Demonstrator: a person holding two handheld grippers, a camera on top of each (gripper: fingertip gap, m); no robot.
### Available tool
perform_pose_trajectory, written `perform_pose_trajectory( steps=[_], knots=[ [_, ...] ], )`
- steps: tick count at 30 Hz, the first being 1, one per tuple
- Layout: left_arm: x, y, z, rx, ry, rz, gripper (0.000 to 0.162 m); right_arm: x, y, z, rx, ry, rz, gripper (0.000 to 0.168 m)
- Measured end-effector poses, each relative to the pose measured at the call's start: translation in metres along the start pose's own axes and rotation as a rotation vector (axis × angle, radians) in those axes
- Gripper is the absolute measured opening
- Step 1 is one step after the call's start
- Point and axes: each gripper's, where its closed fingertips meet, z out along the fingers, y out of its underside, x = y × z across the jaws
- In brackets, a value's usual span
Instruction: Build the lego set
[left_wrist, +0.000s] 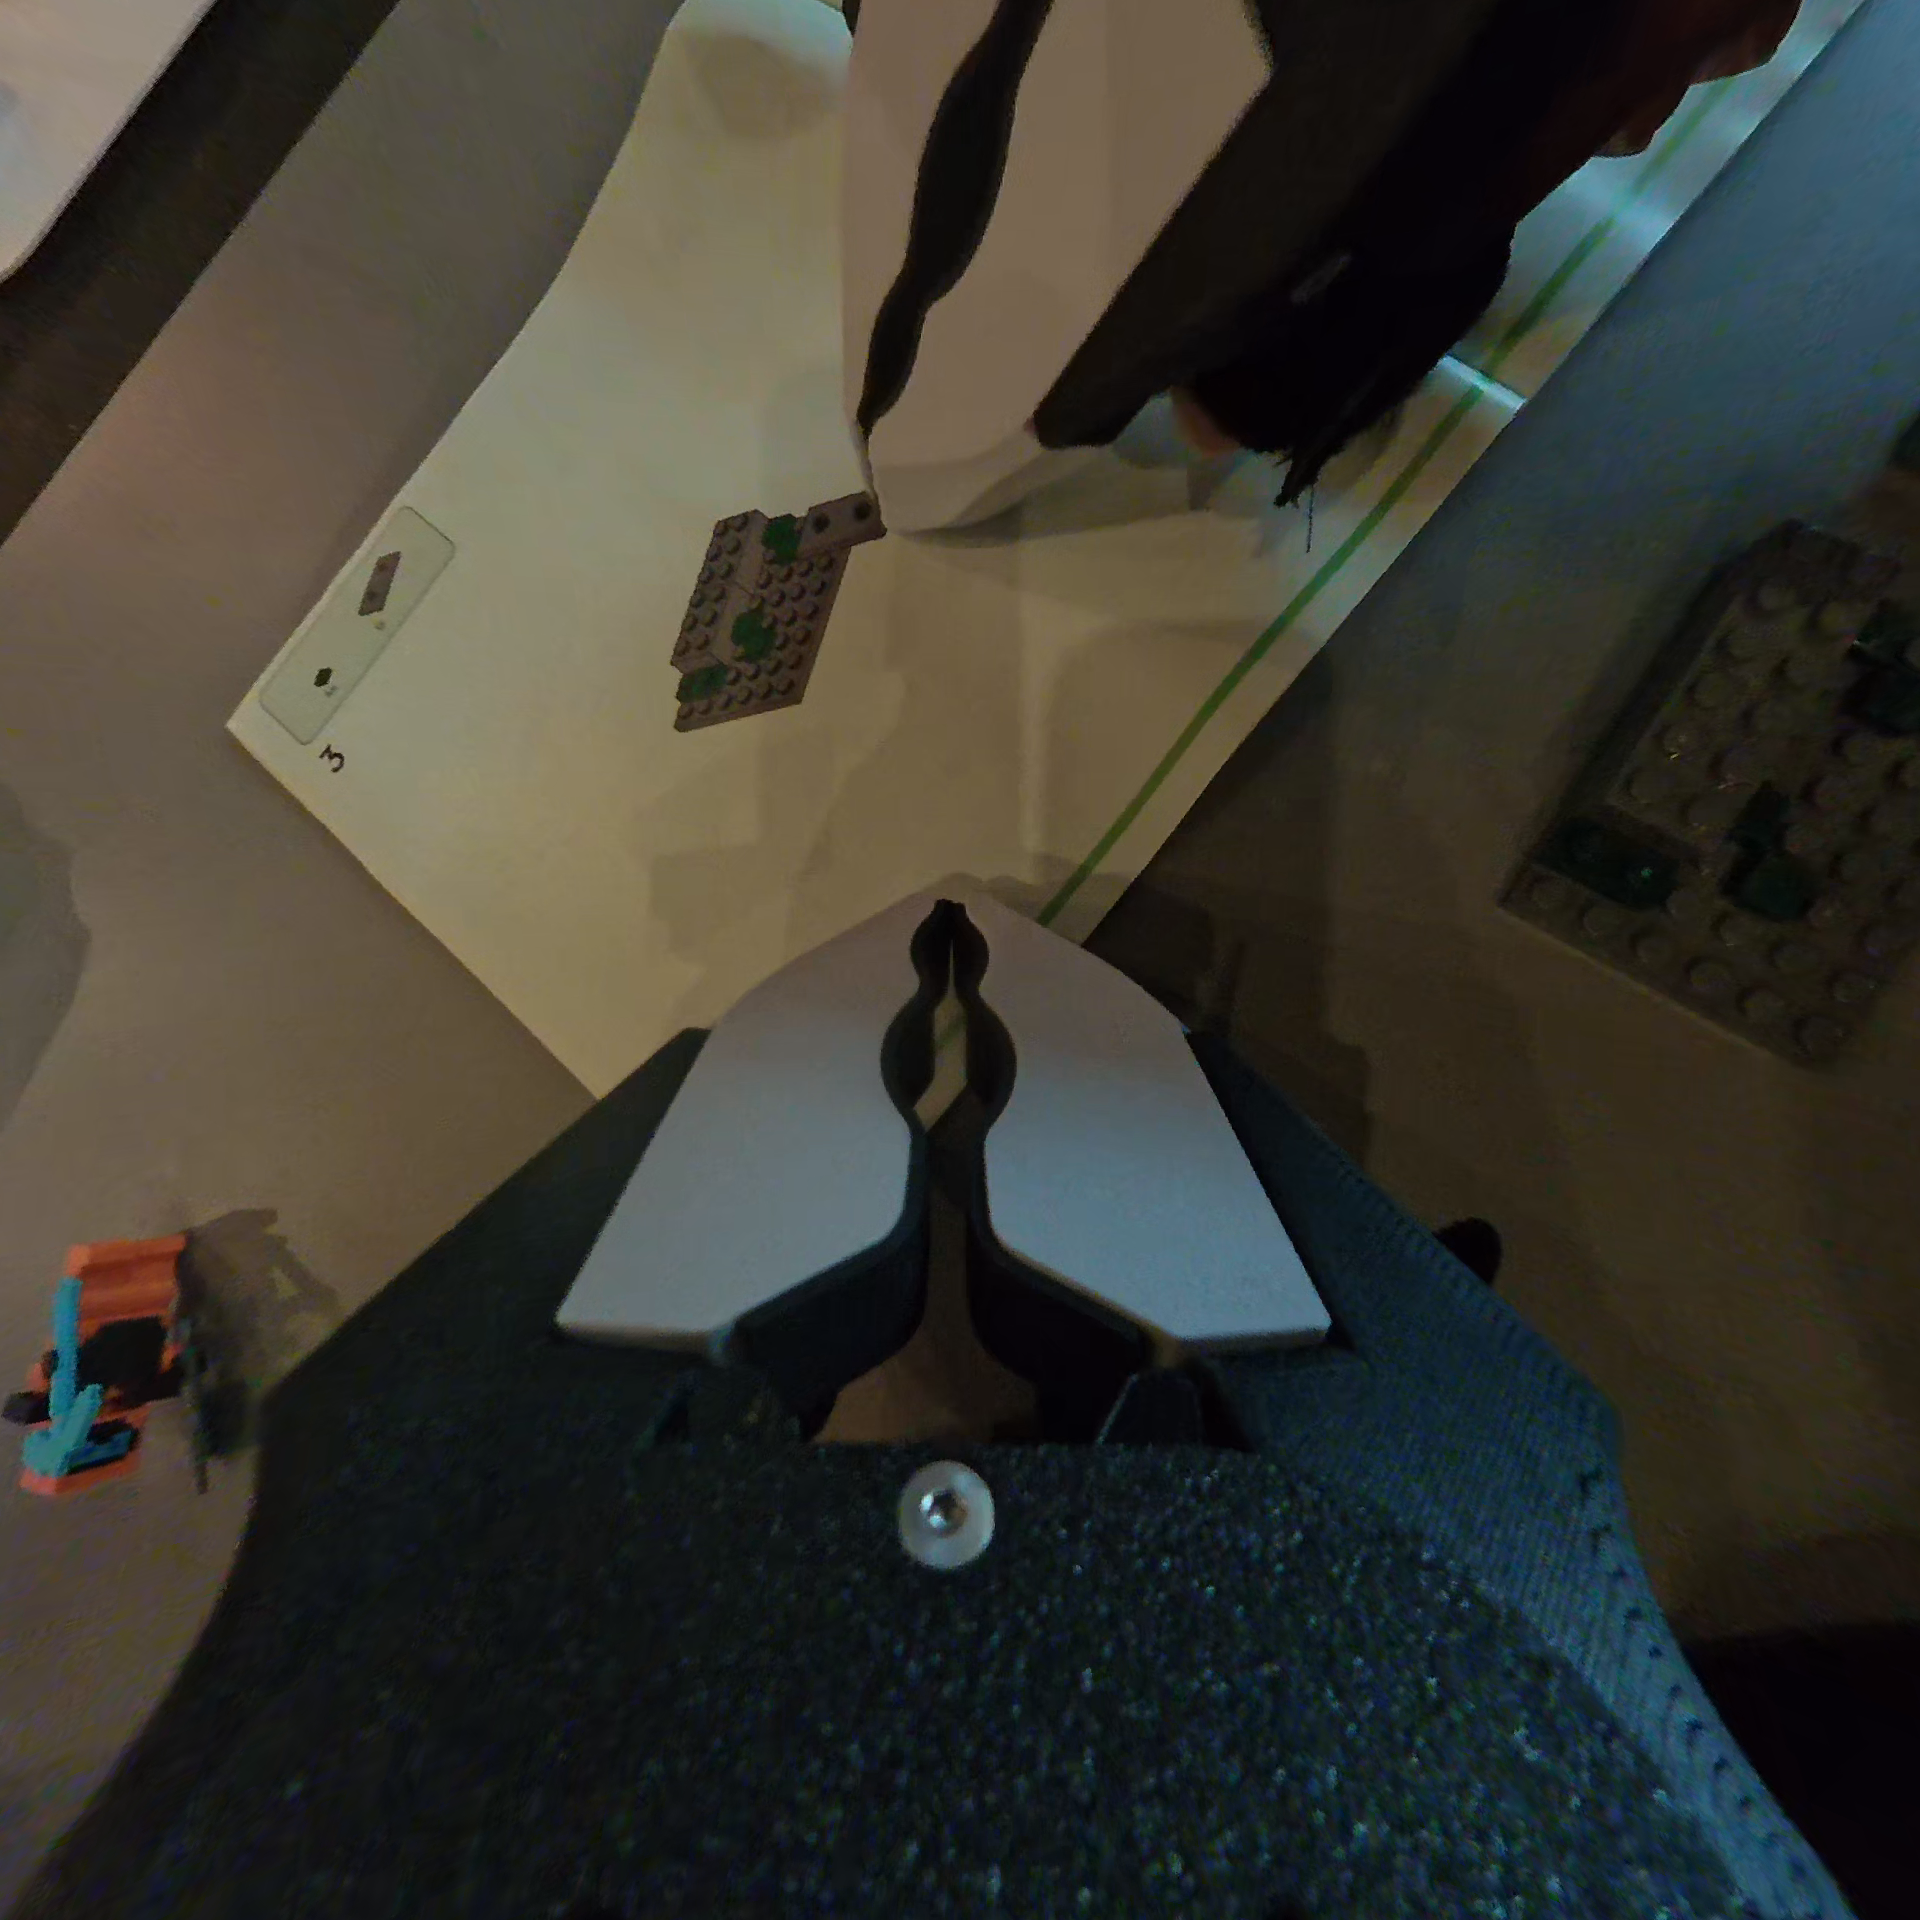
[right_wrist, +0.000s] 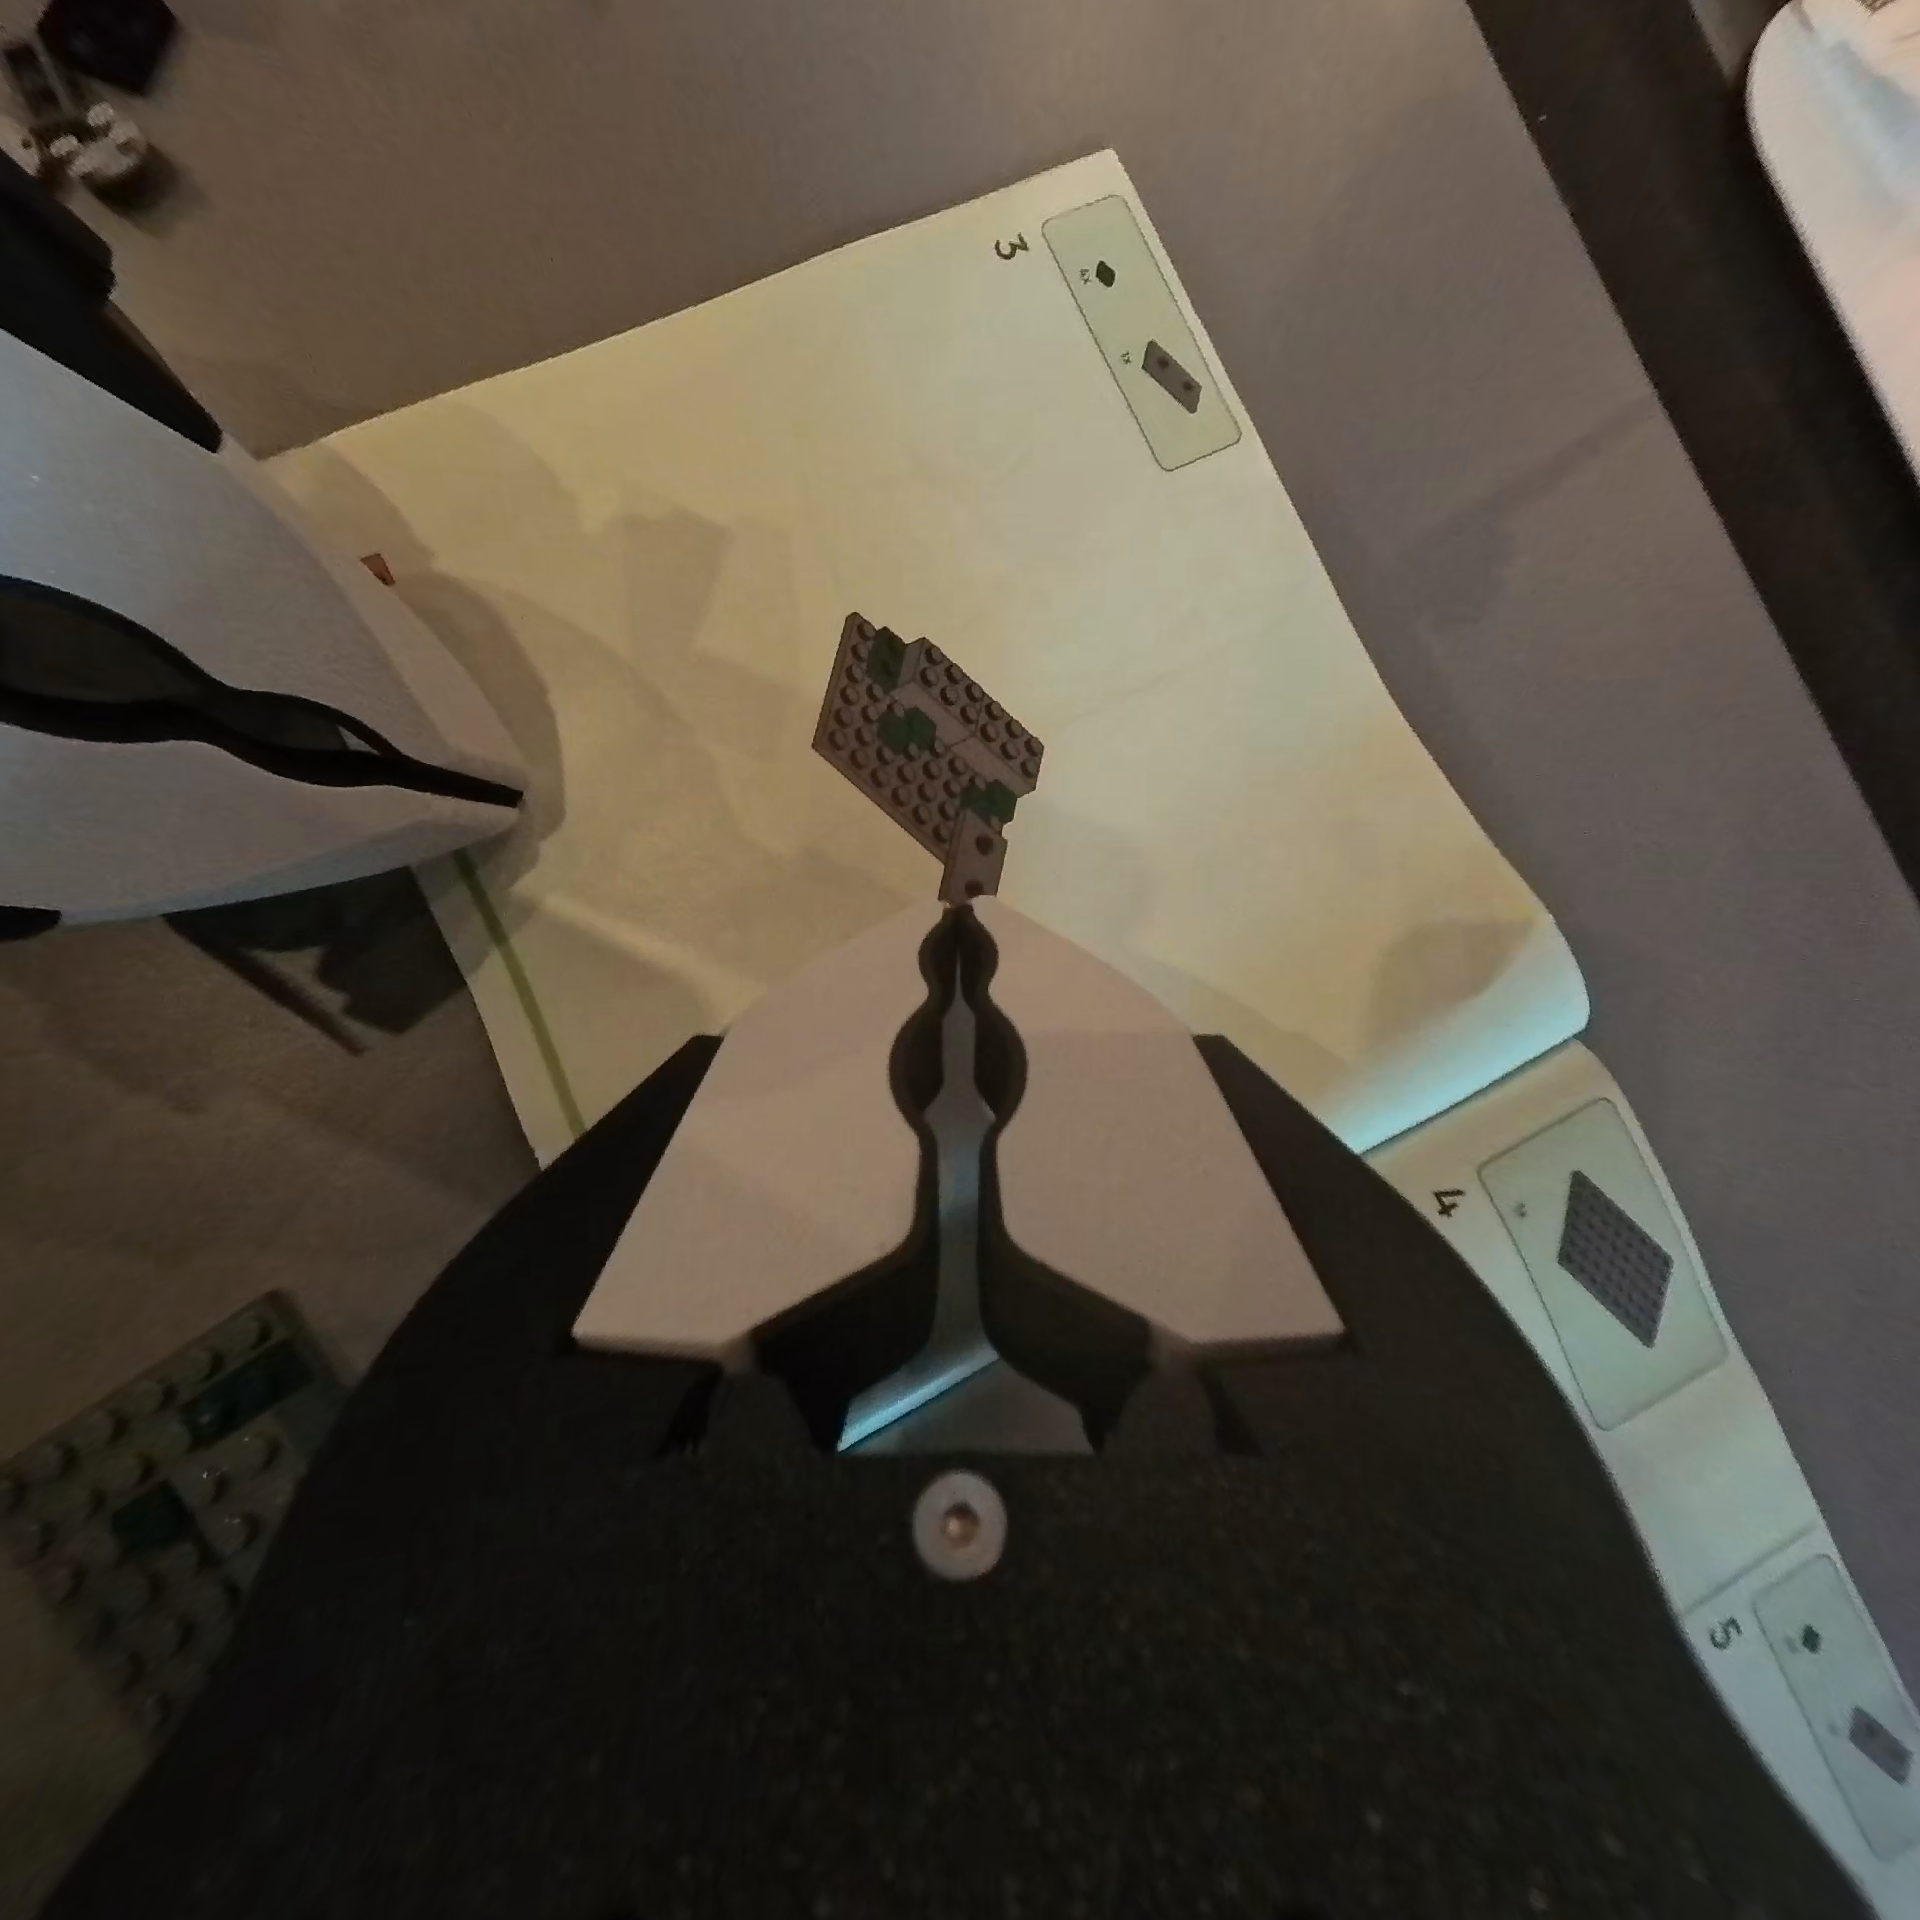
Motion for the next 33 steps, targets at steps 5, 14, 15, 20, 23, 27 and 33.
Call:
perform_pose_trajectory(
  steps=[5, 14, 15, 20, 23, 27, 33],
  knots=[
    [0.0, 0.001, -0.001, 0.001, 0.006, -0.004, 0.0, 0.0, 0.0, 0.0, 0.005, 0.005, -0.009, 0.0],
    [0.0, 0.001, -0.001, 0.006, 0.008, -0.006, 0.0, 0.0, 0.0, 0.0, 0.015, 0.02, -0.024, 0.0],
    [0.0, 0.001, -0.001, 0.006, 0.008, -0.006, 0.0, 0.0, 0.0, 0.0, 0.016, 0.023, -0.025, 0.0],
    [0.0, 0.001, -0.001, 0.008, 0.008, -0.007, 0.0, 0.0, 0.0, 0.0, 0.017, 0.033, -0.035, 0.0],
    [0.0, 0.001, -0.001, 0.008, 0.008, -0.007, 0.0, 0.0, -0.001, -0.002, 0.024, 0.035, -0.034, 0.0],
    [0.0, 0.001, -0.001, 0.008, 0.004, -0.003, 0.0, 0.0, -0.005, -0.008, 0.051, 0.046, -0.043, 0.0],
    [0.0, 0.001, -0.001, 0.007, -0.001, 0.003, 0.0, -0.006, -0.011, -0.025, 0.084, 0.062, -0.062, 0.0]
  ],
)
